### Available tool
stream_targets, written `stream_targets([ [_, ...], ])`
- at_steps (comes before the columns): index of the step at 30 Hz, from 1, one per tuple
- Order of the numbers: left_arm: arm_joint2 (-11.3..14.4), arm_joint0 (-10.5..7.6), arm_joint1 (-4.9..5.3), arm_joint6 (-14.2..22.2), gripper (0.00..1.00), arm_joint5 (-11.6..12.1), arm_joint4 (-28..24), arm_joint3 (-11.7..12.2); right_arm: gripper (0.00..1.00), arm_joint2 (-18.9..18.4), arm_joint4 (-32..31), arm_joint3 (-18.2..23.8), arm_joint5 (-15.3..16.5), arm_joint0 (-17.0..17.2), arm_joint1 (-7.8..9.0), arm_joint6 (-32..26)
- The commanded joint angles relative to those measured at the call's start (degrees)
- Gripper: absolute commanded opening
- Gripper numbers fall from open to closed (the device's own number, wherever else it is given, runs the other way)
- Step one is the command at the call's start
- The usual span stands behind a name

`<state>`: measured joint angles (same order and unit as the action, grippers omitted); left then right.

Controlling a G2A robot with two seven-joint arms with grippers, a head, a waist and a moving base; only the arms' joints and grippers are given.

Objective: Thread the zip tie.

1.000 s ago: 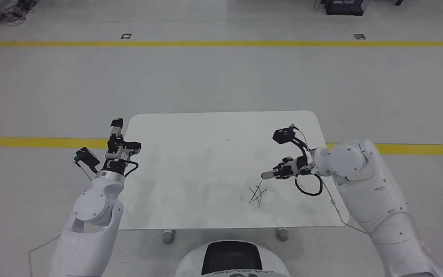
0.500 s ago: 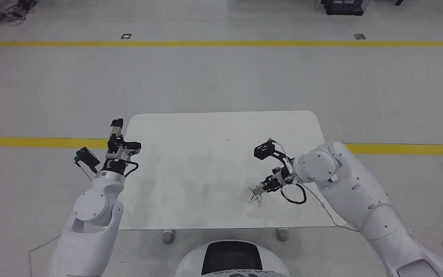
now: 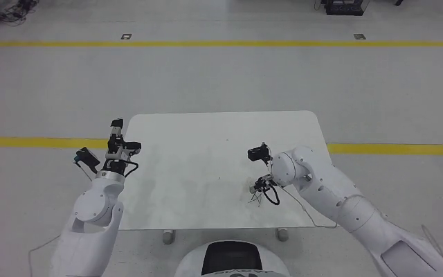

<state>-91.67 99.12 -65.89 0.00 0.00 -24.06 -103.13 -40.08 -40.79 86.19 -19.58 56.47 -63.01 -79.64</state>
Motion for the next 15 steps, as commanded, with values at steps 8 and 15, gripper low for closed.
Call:
stream_targets([
  [8,0.00,0.00,0.00,0.00,1.00,0.00,0.00,0.00,1.00,-0.54,3.45,-6.50,0.10,-0.93,-2.15,0.00],
  [15,0.00,0.00,0.00,0.00,1.00,0.00,0.00,0.00,1.00,-0.54,3.45,-6.50,0.10,-0.93,-2.15,0.00],
])
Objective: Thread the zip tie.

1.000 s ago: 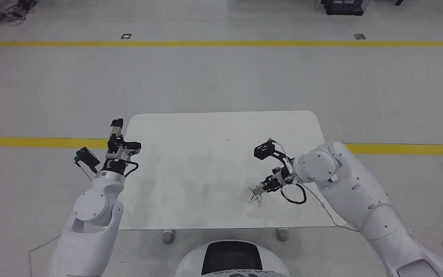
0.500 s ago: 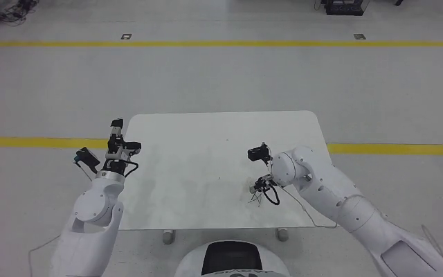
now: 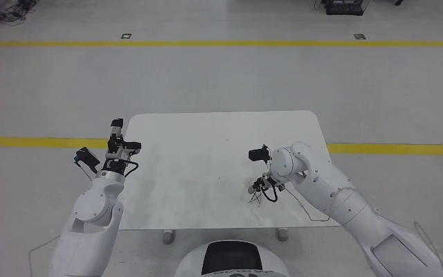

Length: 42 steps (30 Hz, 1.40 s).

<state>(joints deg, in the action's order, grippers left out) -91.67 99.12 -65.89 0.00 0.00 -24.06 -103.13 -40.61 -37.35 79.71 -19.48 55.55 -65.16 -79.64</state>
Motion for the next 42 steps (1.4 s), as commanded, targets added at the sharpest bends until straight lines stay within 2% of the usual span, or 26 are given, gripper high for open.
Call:
stream_targets([
  [1,0.00,0.00,0.00,0.00,1.00,0.00,0.00,0.00,1.00,0.04,-0.22,0.24,0.07,0.07,-0.02,0.61],
  [5,0.00,0.00,0.00,0.00,1.00,0.00,0.00,0.00,1.00,0.44,-3.95,1.84,0.00,1.02,-0.23,3.00],
  [9,0.00,0.00,0.00,0.00,1.00,0.00,0.00,0.00,1.00,-1.01,-9.73,4.17,0.00,2.30,-1.31,2.07],
  [12,0.00,0.00,0.00,0.00,1.00,0.00,0.00,0.00,1.00,-3.99,-18.39,5.95,0.00,4.49,-2.65,0.00],
  [14,0.00,0.00,0.00,0.00,1.00,0.00,0.00,0.00,1.00,-6.07,-21.79,7.32,0.00,6.68,-3.79,0.00],
  [18,0.00,0.00,0.00,0.00,1.00,0.00,0.00,0.00,1.00,-9.83,-31.52,9.86,0.00,11.72,-7.10,0.00],
  [21,0.00,0.00,0.00,0.00,1.00,0.00,0.00,0.00,1.00,-11.93,-36.31,10.94,0.00,14.65,-9.71,0.00],
  [27,0.00,0.00,0.00,0.00,1.00,0.00,0.00,0.00,1.00,-18.93,-43.75,12.45,0.00,20.94,-16.34,0.00],
  [36,0.00,0.00,0.00,0.00,1.00,0.00,0.00,0.00,1.00,-19.11,-43.99,12.54,0.00,21.14,-16.67,0.00],
  [40,0.00,0.00,0.00,0.00,1.00,0.00,0.00,0.00,1.00,-19.79,-39.69,11.32,2.66,21.70,-16.71,1.97],
  [42,0.00,0.00,0.00,0.00,1.00,0.00,0.00,0.00,1.00,-20.07,-38.26,10.44,1.64,21.41,-16.86,1.74],
])
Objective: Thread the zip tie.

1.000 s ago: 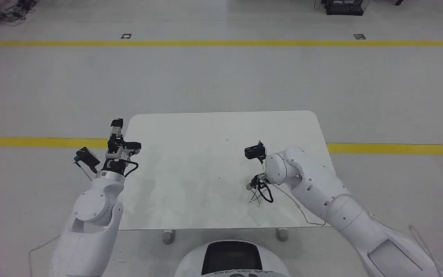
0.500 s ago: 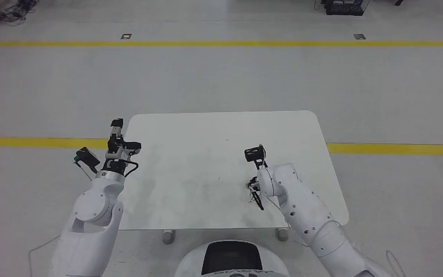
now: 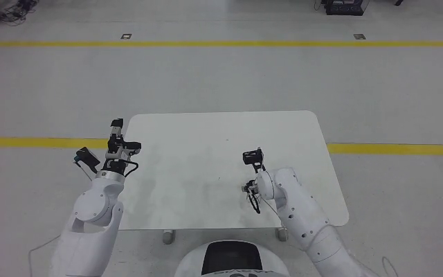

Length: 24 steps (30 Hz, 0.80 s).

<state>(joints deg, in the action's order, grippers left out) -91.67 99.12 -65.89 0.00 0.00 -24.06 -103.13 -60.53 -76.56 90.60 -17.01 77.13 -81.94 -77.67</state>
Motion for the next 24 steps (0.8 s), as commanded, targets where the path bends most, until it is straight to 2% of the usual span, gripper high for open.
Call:
stream_targets([
  [1,0.00,0.00,0.00,0.00,1.00,0.00,0.00,0.00,1.00,-0.22,2.16,-0.93,-1.19,-0.41,-0.20,-0.78],
  [6,0.00,0.00,0.00,0.00,1.00,0.00,0.00,0.00,1.00,-0.66,7.07,-3.06,-1.27,-2.06,-0.51,-1.97],
  [12,0.00,0.00,0.00,0.00,1.00,0.00,0.00,0.00,1.00,-0.66,7.07,-3.06,-1.27,-2.06,-0.51,-1.97],
  [16,0.00,0.00,0.00,0.00,1.00,0.00,0.00,0.00,1.00,0.54,4.93,-3.87,-1.92,-0.88,-0.53,1.53],
  [20,0.00,0.00,0.00,0.00,1.00,0.00,0.00,0.00,0.98,0.35,5.80,-3.75,-2.47,-0.09,-0.69,3.18],
  [21,0.00,0.00,0.00,0.00,1.00,0.00,0.00,0.00,0.65,0.18,6.09,-3.72,-2.47,0.10,-0.74,3.39],
  [22,0.00,0.00,0.00,0.00,1.00,0.00,0.00,0.00,0.48,-0.11,6.48,-3.67,-2.47,0.29,-0.78,3.71],
  [24,0.00,0.00,0.00,0.00,1.00,0.00,0.00,0.00,0.47,-0.69,6.81,-3.74,-2.47,0.58,-0.82,3.94],
])
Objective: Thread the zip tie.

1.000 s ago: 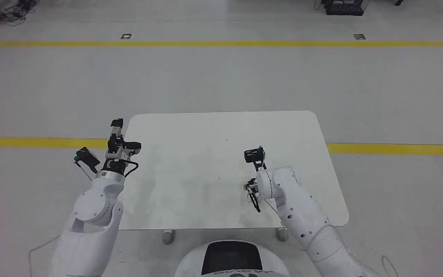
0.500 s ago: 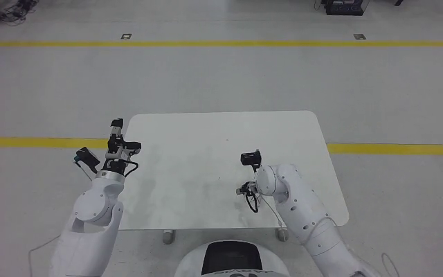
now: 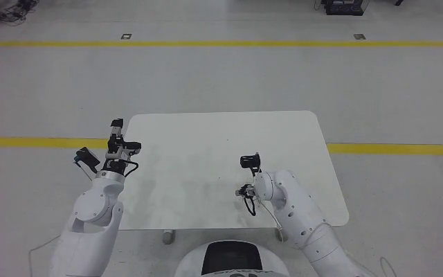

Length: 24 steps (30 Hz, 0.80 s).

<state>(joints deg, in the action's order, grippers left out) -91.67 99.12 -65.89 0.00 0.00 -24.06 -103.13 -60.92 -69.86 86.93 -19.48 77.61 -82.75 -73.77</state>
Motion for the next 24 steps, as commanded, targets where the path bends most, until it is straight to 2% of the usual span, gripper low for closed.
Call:
stream_targets([
  [1,0.00,0.00,0.00,0.00,1.00,0.00,0.00,0.00,0.47,-0.59,0.16,-0.15,0.00,0.14,-0.02,0.12],
  [10,0.00,0.00,0.00,0.00,1.00,0.00,0.00,0.00,0.44,-2.03,0.96,-3.12,0.00,-0.18,-0.45,2.93],
  [15,0.00,0.00,0.00,0.00,1.00,0.00,0.00,0.00,0.37,-2.15,0.83,-5.21,0.00,-0.67,-0.86,4.20],
  [24,0.00,0.00,0.00,0.00,1.00,0.00,0.00,0.00,0.37,-2.19,0.13,-7.93,0.00,-0.99,-1.80,6.34],
])
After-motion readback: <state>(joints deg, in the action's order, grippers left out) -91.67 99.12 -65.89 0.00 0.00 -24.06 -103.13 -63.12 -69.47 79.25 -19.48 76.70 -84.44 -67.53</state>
